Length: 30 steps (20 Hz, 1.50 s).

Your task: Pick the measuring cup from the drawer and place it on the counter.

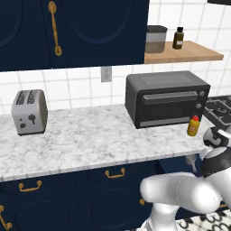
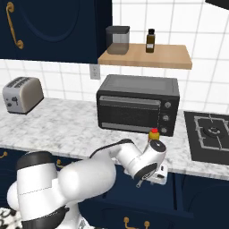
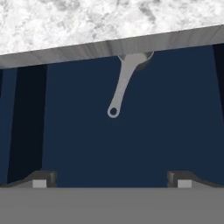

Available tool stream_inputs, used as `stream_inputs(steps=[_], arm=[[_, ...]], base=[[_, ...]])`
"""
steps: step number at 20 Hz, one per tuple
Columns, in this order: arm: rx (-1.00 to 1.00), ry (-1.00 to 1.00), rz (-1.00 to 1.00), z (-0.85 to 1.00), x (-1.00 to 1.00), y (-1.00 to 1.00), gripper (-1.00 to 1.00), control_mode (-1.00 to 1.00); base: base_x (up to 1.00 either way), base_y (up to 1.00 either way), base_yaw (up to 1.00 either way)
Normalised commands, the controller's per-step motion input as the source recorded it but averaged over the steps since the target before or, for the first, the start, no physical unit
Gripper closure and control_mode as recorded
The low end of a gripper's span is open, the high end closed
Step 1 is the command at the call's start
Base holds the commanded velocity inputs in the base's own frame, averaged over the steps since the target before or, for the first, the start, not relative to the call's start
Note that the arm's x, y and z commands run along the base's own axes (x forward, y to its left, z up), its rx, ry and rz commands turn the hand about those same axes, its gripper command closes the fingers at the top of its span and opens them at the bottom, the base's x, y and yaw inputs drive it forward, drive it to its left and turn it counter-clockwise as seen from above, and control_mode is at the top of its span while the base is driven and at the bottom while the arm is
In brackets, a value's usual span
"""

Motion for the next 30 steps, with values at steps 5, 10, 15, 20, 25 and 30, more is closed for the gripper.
stream_inputs(steps=[5,10,15,20,25,30], arm=[[0.00,-0.02,0.03,-0.35,0.00,0.00,-1.00,-1.00],[0.00,-0.11,0.01,-0.22,0.00,0.00,-1.00,-1.00],[0.00,-0.03,0.00,-0.15,0.05,0.00,-1.00,-1.00],[0.00,0.00,0.01,-0.25,0.14,0.00,-1.00,-1.00],[0.01,-0.01,0.00,-0.25,0.16,0.00,-1.00,-1.00],[0.02,0.00,0.00,-0.20,0.21,0.00,-1.00,-1.00]], base=[[0.00,0.00,0.00],[0.00,0.00,0.00],[0.00,0.00,0.00],[0.00,0.00,0.00],[0.00,0.00,0.00],[0.00,0.00,0.00]])
